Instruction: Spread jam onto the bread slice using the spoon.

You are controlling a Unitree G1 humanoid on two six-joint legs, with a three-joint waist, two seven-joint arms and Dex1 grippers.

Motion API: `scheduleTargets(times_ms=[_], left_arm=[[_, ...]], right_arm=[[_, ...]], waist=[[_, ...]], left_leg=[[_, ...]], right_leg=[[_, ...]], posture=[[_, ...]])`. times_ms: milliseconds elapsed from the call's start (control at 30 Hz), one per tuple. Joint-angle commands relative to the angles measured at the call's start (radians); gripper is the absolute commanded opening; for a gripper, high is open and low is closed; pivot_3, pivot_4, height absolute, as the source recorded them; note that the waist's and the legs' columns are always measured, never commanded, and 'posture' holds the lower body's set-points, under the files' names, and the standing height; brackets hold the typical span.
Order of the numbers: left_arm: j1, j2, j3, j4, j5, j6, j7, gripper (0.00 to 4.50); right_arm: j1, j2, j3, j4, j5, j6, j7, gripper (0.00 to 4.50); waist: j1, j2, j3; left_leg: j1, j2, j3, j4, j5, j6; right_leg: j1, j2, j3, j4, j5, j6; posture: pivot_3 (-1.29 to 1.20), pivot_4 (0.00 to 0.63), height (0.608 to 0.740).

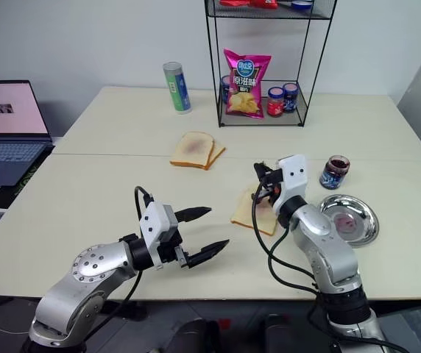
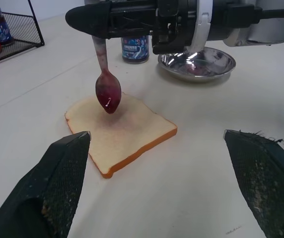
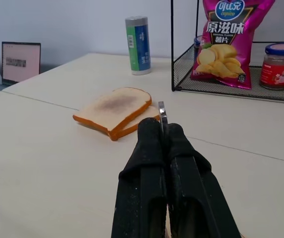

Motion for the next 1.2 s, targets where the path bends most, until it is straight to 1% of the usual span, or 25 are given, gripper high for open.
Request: scheduleTargets(times_ms=[33, 233, 567, 900, 933, 1067, 1200], left_arm=[[-0.012, 0.008, 0.014, -0.024, -0.014, -0.007, -0.003, 4.5], [-0.013, 0.009, 0.015, -0.021, -0.016, -0.008, -0.002, 4.5], [-0.017, 0.007, 0.013, -0.019, -0.018, -0.005, 0.0, 4.5], [-0.025, 0.012, 0.015, -0.012, -0.022, -0.006, -0.009, 4.5], [-0.025, 0.012, 0.015, -0.011, -0.023, -0.006, -0.009, 4.5], [-0.026, 0.011, 0.014, -0.011, -0.024, -0.005, -0.01, 4.5], [-0.029, 0.01, 0.01, -0.011, -0.023, -0.004, -0.009, 4.5]], right_arm=[[-0.012, 0.004, -0.017, -0.066, -0.004, -0.007, 0.019, 0.02], [-0.007, 0.004, -0.025, -0.081, -0.002, 0.009, 0.029, 0.02], [-0.001, 0.023, -0.073, -0.099, 0.036, 0.056, 0.027, 0.02], [0.003, 0.062, -0.111, -0.108, 0.056, 0.091, 0.013, 0.02], [0.002, 0.069, -0.118, -0.107, 0.065, 0.097, 0.008, 0.02], [0.025, 0.158, -0.207, -0.051, 0.183, 0.167, -0.036, 0.02], [0.038, 0.195, -0.265, 0.033, 0.207, 0.167, -0.055, 0.02]], waist=[[0.0, 0.0, 0.0], [0.0, 0.0, 0.0], [0.0, 0.0, 0.0], [0.0, 0.0, 0.0], [0.0, 0.0, 0.0], [0.0, 0.0, 0.0], [0.0, 0.0, 0.0]], left_leg=[[0.0, 0.0, 0.0, 0.0, 0.0, 0.0], [0.0, 0.0, 0.0, 0.0, 0.0, 0.0], [0.0, 0.0, 0.0, 0.0, 0.0, 0.0], [0.0, 0.0, 0.0, 0.0, 0.0, 0.0], [0.0, 0.0, 0.0, 0.0, 0.0, 0.0], [0.0, 0.0, 0.0, 0.0, 0.0, 0.0], [0.0, 0.0, 0.0, 0.0, 0.0, 0.0]], right_leg=[[0.0, 0.0, 0.0, 0.0, 0.0, 0.0], [0.0, 0.0, 0.0, 0.0, 0.0, 0.0], [0.0, 0.0, 0.0, 0.0, 0.0, 0.0], [0.0, 0.0, 0.0, 0.0, 0.0, 0.0], [0.0, 0.0, 0.0, 0.0, 0.0, 0.0], [0.0, 0.0, 0.0, 0.001, 0.0, -0.001], [0.0, 0.0, 0.0, 0.001, 0.001, -0.001]], posture=[[0.0, 0.15, 0.74], [0.0, 0.15, 0.74], [0.0, 0.15, 0.74], [0.0, 0.15, 0.74], [0.0, 0.15, 0.74], [0.0, 0.15, 0.74], [0.0, 0.15, 0.74]])
